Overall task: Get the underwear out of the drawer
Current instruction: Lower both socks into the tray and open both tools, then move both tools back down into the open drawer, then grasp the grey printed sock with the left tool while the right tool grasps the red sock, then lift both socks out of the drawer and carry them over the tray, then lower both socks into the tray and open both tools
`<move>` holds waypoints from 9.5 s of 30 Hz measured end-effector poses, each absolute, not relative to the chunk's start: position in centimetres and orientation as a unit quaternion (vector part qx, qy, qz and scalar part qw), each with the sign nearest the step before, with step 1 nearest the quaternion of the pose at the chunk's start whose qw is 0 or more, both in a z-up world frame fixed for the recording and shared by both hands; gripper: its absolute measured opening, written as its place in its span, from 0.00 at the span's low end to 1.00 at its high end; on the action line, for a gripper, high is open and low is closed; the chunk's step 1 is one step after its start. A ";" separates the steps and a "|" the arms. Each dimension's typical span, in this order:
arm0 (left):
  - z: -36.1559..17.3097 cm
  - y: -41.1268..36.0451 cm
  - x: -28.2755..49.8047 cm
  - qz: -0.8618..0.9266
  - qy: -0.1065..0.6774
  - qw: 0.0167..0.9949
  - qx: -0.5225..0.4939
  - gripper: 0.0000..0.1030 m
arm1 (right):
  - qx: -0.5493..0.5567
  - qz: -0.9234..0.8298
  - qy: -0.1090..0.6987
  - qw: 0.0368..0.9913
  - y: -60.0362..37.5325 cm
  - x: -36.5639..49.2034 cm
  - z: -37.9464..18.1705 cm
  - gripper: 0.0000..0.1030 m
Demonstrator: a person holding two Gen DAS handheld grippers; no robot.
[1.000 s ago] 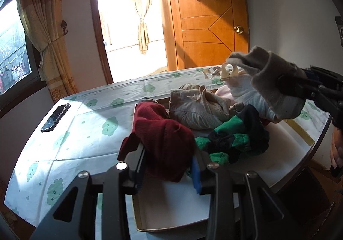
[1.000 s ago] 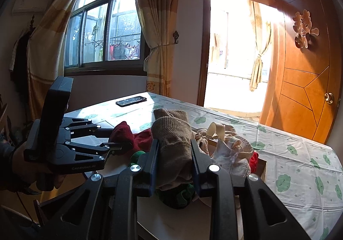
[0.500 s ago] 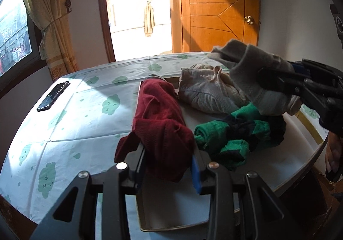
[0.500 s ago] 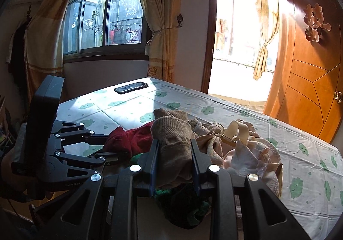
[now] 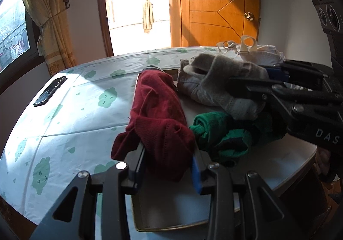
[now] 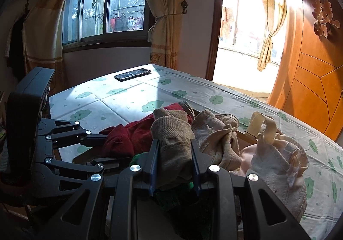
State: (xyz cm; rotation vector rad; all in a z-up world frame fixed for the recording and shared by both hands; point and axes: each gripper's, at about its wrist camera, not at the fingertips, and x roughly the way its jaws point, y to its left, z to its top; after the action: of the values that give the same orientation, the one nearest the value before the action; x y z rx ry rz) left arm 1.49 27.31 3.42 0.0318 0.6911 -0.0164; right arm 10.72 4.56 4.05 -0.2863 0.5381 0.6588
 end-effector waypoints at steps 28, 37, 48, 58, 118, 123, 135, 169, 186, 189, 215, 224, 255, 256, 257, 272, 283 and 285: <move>2.9 26.3 -0.9 -0.015 0.323 0.946 0.011 0.67 | -0.141 0.300 0.286 0.899 4.4 11.4 3.1 0.61; 3.7 25.8 -2.4 -0.013 0.300 0.954 0.015 0.73 | -0.123 0.299 0.274 0.906 3.5 10.8 3.1 0.62; 3.0 25.2 -5.4 -0.026 0.288 0.957 -0.006 0.74 | -0.122 0.309 0.253 0.909 1.3 6.9 3.5 0.65; 2.2 23.7 -8.9 -0.037 0.265 0.964 0.005 0.76 | -0.112 0.312 0.229 0.915 -2.2 2.1 3.8 0.69; -12.3 4.6 -4.6 -0.291 0.452 0.767 0.349 0.38 | -0.136 0.263 0.321 0.900 -10.5 -4.5 -5.5 0.70; -12.1 5.6 -4.3 -0.287 0.470 0.770 0.322 0.20 | -0.143 0.261 0.345 0.890 -10.2 -4.0 -6.1 0.70; -11.5 11.5 -3.6 -0.205 0.498 0.799 0.267 0.19 | -0.245 0.271 0.436 0.822 -6.2 -2.2 -9.5 0.70; -8.9 14.9 -3.6 -0.194 0.492 0.825 0.200 0.19 | -0.380 0.243 0.467 0.761 -1.1 1.6 -14.5 0.26; -6.7 16.9 -5.7 -0.160 0.465 0.860 0.135 0.19 | -0.281 0.294 0.395 0.824 -2.8 -1.8 -8.6 0.26; -6.7 17.3 -6.1 -0.152 0.459 0.868 0.114 0.19 | -0.250 0.304 0.382 0.837 -3.2 -2.0 -7.6 0.26; -4.2 20.4 -10.1 -0.094 0.383 0.915 0.079 0.19 | -0.169 0.291 0.289 0.896 -6.5 -7.2 -5.3 0.26; -3.6 20.3 -12.2 -0.082 0.357 0.929 0.056 0.19 | -0.141 0.287 0.256 0.913 -7.8 -7.9 -4.6 0.26; 2.3 21.2 -11.1 -0.067 0.275 0.958 0.046 0.19 | -0.134 0.290 0.193 0.927 -8.1 -7.2 -1.3 0.26; 2.5 21.2 -10.9 -0.067 0.273 0.959 0.047 0.19 | -0.135 0.290 0.191 0.928 -8.1 -7.0 -1.1 0.26; 2.7 21.1 -10.7 -0.067 0.271 0.959 0.048 0.19 | -0.136 0.290 0.189 0.928 -8.1 -6.8 -0.9 0.26; 6.0 21.1 -8.5 -0.061 0.243 0.965 0.071 0.19 | -0.146 0.277 0.157 0.937 -8.9 -4.7 2.3 0.26; 7.6 20.8 -6.9 -0.056 0.227 0.969 0.076 0.19 | -0.131 0.275 0.144 0.942 -9.1 -2.9 3.8 0.26; 7.8 20.8 -6.6 -0.056 0.226 0.969 0.077 0.19 | -0.130 0.275 0.142 0.942 -9.1 -2.5 4.1 0.26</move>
State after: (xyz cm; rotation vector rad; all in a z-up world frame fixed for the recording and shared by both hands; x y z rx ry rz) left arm -6.59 20.81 7.80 0.1563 0.4569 -0.1139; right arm -2.50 -9.07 4.09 -0.2657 0.2901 0.5609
